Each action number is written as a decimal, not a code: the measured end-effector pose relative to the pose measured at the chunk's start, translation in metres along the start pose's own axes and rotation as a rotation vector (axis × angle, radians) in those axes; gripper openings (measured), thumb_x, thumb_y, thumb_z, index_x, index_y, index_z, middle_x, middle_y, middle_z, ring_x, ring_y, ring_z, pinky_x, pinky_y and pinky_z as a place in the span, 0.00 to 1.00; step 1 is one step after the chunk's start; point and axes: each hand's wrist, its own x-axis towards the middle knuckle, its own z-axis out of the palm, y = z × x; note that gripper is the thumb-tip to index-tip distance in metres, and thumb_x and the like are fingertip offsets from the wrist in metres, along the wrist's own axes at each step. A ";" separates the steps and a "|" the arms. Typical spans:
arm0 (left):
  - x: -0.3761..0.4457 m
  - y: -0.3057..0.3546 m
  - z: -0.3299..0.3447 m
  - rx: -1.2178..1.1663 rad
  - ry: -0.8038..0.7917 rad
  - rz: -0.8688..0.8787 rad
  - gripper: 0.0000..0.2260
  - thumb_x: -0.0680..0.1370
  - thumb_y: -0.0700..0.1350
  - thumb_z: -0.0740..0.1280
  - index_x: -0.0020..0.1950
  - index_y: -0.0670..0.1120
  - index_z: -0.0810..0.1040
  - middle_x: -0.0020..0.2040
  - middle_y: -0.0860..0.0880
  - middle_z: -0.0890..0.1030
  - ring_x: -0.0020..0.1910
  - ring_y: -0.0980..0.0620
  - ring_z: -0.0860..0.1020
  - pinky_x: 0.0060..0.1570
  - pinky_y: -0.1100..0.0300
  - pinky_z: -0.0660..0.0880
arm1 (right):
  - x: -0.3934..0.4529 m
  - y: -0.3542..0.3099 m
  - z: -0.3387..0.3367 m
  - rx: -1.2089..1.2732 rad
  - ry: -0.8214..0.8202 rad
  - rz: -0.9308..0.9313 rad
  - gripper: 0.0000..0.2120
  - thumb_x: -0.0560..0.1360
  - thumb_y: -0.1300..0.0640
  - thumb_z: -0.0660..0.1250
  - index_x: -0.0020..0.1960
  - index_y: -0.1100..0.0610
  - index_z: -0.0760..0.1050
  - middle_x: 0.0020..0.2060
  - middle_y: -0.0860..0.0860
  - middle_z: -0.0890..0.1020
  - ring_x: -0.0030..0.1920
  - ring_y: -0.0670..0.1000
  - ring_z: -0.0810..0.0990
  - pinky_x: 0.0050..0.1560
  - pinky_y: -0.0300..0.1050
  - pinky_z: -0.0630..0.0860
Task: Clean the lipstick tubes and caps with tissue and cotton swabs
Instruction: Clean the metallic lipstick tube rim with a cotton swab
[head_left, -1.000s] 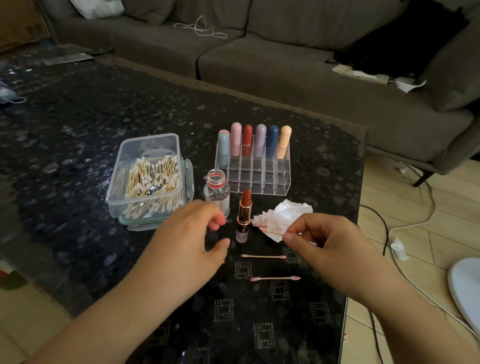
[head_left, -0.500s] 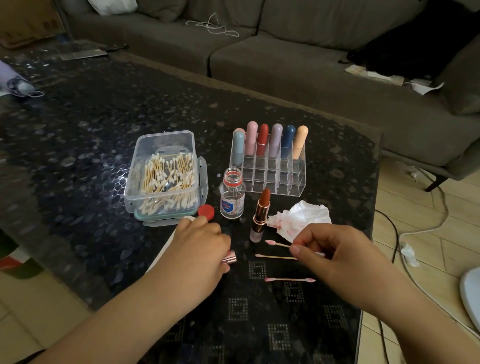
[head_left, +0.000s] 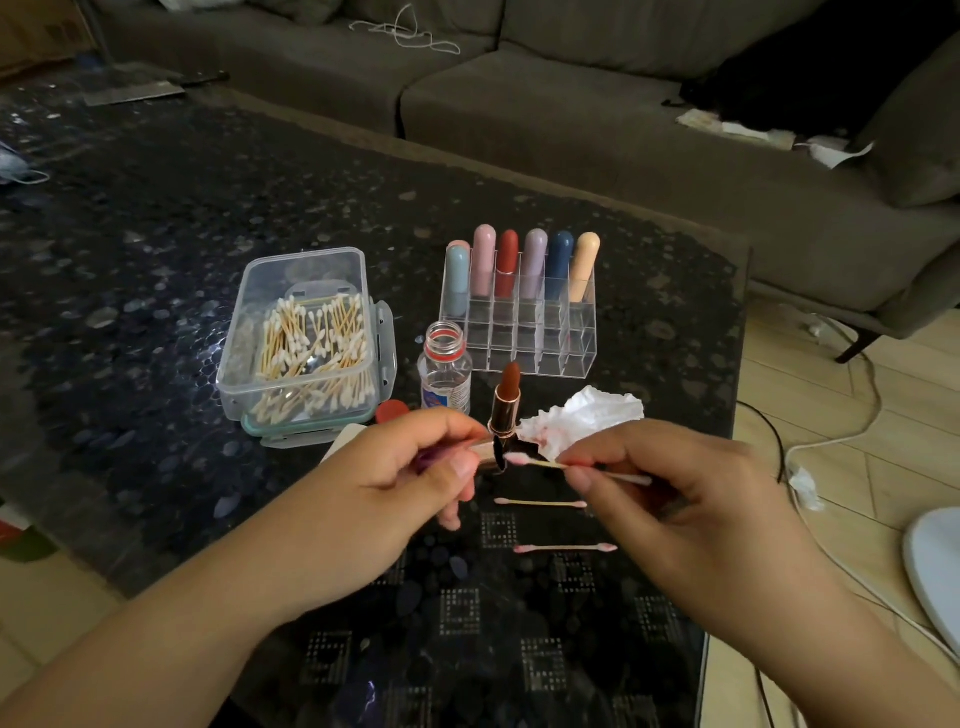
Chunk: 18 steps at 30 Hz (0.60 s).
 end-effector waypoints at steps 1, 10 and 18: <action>0.000 0.000 0.000 -0.004 -0.010 0.002 0.14 0.69 0.61 0.60 0.51 0.62 0.77 0.39 0.57 0.79 0.38 0.57 0.79 0.49 0.56 0.77 | 0.001 -0.001 0.001 -0.022 -0.005 -0.018 0.07 0.73 0.50 0.65 0.43 0.49 0.81 0.36 0.40 0.80 0.37 0.39 0.78 0.38 0.24 0.69; -0.002 0.002 0.000 0.069 -0.019 0.023 0.15 0.71 0.63 0.55 0.50 0.61 0.77 0.35 0.56 0.77 0.36 0.59 0.78 0.50 0.51 0.77 | 0.001 -0.004 0.001 -0.181 -0.063 -0.120 0.07 0.72 0.53 0.64 0.41 0.51 0.80 0.33 0.38 0.75 0.36 0.39 0.73 0.40 0.26 0.67; -0.002 0.003 0.001 0.085 -0.044 0.038 0.13 0.72 0.62 0.57 0.51 0.63 0.76 0.32 0.55 0.76 0.36 0.51 0.77 0.48 0.43 0.76 | 0.001 -0.004 -0.002 -0.143 -0.054 -0.051 0.06 0.73 0.49 0.62 0.42 0.46 0.77 0.30 0.40 0.76 0.33 0.40 0.74 0.34 0.27 0.68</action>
